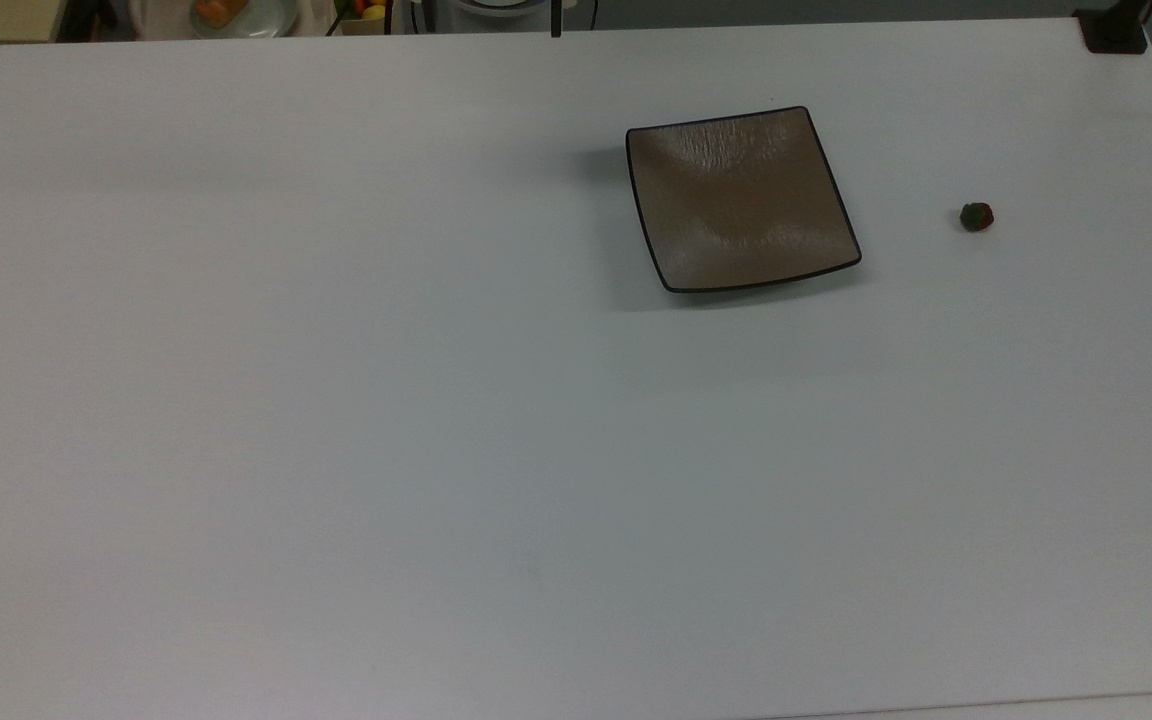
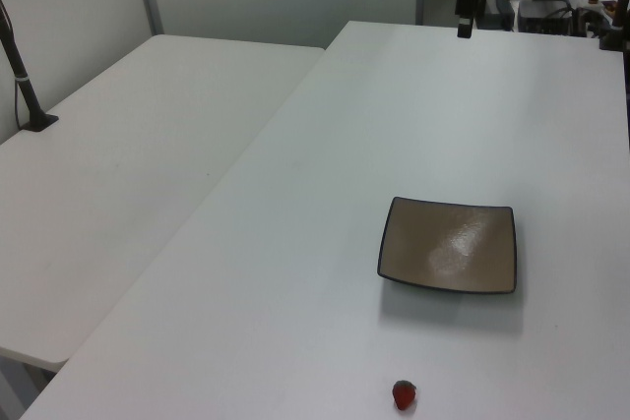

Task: Strawberries on a ceramic plate
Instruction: 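Move the open gripper over the red strawberry beside the plate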

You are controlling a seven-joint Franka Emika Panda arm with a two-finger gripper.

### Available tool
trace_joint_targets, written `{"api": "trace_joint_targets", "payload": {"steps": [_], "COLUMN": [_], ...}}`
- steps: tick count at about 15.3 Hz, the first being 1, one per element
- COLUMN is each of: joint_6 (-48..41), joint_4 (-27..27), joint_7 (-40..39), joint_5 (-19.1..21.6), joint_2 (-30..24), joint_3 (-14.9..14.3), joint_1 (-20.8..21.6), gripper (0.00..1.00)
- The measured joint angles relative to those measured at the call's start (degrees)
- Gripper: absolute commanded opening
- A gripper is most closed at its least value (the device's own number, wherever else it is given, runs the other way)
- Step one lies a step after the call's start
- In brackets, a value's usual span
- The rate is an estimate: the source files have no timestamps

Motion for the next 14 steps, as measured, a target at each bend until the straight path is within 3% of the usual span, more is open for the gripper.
{"api": "trace_joint_targets", "payload": {"steps": [10,14], "joint_6": [0.0,0.0], "joint_4": [-0.04,-0.09], "joint_7": [0.0,0.0], "joint_5": [0.59,1.5], "joint_2": [0.42,1.39], "joint_3": [0.99,4.87], "joint_1": [0.93,1.05], "gripper": [1.0,1.0]}}
